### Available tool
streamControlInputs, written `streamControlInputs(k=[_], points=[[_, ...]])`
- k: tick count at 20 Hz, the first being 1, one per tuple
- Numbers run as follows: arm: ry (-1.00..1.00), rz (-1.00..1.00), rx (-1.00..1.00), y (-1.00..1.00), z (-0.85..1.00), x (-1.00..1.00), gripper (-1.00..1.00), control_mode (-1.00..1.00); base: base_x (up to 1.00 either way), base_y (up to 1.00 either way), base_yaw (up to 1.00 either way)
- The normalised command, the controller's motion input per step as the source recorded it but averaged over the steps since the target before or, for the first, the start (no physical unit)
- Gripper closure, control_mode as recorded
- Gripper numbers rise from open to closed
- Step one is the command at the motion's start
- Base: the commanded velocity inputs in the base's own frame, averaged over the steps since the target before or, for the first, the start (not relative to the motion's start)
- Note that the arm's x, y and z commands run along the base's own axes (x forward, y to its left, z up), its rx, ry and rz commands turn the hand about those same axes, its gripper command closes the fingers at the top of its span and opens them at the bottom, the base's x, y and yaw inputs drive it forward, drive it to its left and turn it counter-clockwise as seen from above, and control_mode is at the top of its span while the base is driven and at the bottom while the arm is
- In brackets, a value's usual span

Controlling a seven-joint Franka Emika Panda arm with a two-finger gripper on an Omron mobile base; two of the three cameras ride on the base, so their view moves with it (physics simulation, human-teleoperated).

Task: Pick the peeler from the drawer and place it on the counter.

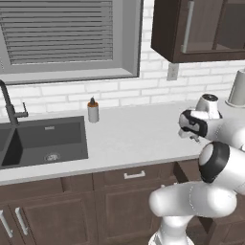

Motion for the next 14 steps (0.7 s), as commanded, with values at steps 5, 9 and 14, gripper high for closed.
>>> streamControlInputs(k=[5, 9, 14], points=[[0.0, 0.0, 0.0, 0.36, -0.36, 0.79, 1.0, -1.0, 0.0, 0.0, 0.0], [0.0, 0.0, 0.0, 0.27, -0.37, 0.68, 1.0, -1.0, 0.0, 0.0, 0.0], [0.0, 0.0, 0.0, 0.15, -0.41, 0.45, 1.0, -1.0, 0.0, 0.0, 0.0]])
